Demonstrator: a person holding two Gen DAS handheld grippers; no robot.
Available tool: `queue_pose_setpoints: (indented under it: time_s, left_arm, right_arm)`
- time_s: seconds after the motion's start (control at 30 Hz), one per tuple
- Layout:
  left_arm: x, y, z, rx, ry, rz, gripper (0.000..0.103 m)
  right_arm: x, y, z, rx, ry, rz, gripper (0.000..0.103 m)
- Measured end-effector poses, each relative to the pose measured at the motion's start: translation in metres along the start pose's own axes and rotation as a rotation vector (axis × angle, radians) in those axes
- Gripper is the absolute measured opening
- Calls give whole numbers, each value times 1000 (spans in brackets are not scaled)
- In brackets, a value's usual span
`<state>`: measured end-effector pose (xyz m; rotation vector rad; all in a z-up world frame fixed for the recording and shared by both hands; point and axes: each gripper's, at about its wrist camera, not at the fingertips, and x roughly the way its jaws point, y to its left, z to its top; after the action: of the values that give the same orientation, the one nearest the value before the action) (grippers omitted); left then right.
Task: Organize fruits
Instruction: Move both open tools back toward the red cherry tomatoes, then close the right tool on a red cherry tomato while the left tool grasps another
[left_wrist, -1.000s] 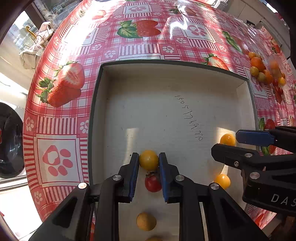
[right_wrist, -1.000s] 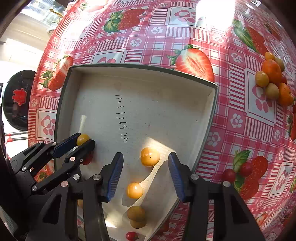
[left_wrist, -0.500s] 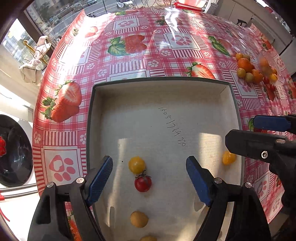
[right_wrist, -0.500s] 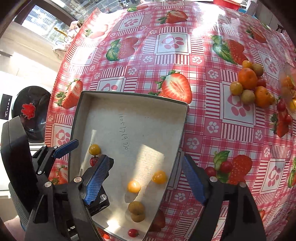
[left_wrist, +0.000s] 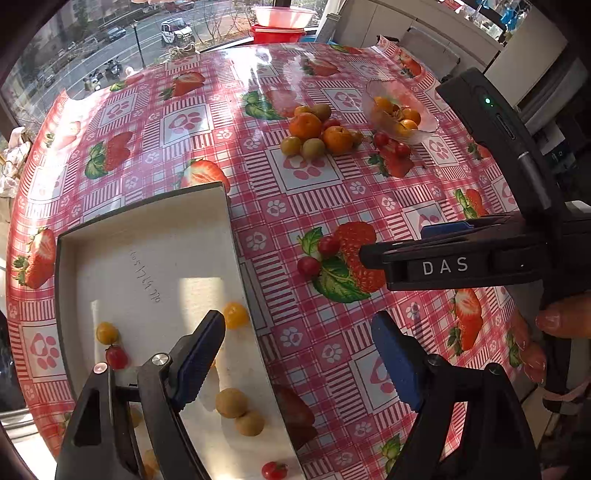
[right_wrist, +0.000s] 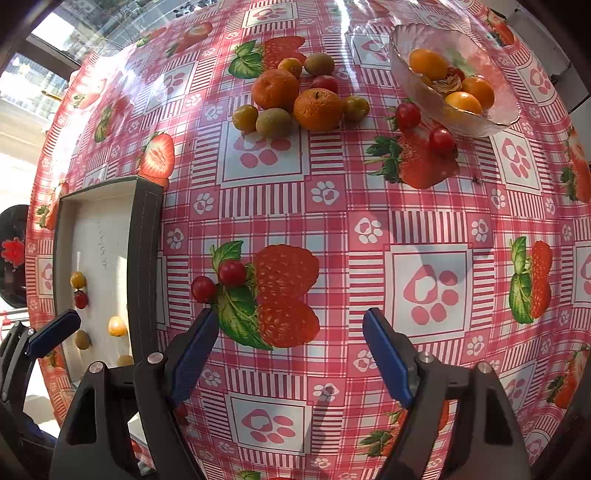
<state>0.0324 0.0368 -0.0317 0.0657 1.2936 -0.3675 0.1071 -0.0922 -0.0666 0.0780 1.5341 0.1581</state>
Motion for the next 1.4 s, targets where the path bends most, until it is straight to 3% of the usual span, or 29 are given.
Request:
queue_pose_setpoints:
  time_s: [0.1, 0.17, 0.27, 0.53, 0.73, 0.87, 1.0, 1.17, 1.3, 1.4]
  left_arm:
    - [19, -23, -7, -3, 34, 9, 82]
    - [31, -28, -11, -16, 50, 32, 82]
    - [48, -27, -13, -37, 68, 85, 82]
    - [57, -8, -1, -23, 25, 191, 82]
    - [56, 11, 8, -14, 20, 172, 82]
    - [61, 9, 12, -17, 33, 150, 82]
    - [68, 12, 18, -74, 59, 116, 82]
    - [73, 13, 24, -54, 70, 129, 82]
    - [71, 13, 25, -44, 72, 124, 82]
    - [72, 13, 25, -33, 75, 132, 82]
  right_arm:
    - [0, -9, -2, -26, 6, 1, 80]
    - [1, -13, -3, -31, 12, 22, 69]
    - [5, -13, -3, -63, 19, 62, 61]
    - [25, 23, 8, -210, 30, 129, 53]
    - [34, 41, 17, -240, 20, 164, 43]
    - [34, 41, 21, -224, 19, 221, 26]
    - [37, 34, 25, -187, 15, 247, 25]
    - [36, 28, 20, -216, 8, 243, 25]
    - [31, 18, 24, -142, 0, 332, 25]
    - [28, 11, 25, -122, 2, 337, 25]
